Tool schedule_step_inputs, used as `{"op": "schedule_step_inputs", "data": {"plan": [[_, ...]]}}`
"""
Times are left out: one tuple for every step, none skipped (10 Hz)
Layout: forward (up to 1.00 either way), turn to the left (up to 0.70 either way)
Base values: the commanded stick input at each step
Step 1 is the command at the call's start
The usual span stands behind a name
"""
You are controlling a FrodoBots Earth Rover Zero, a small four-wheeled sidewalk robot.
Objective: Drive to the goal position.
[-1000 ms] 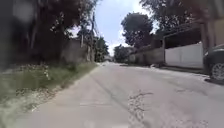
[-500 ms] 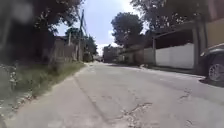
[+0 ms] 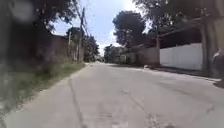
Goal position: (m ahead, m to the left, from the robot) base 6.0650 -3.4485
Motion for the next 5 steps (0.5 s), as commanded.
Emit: {"op": "schedule_step_inputs", "data": {"plan": [[1.0, 0.0], [1.0, 0.0], [1.0, 0.0], [1.0, 0.0], [1.0, 0.0]]}}
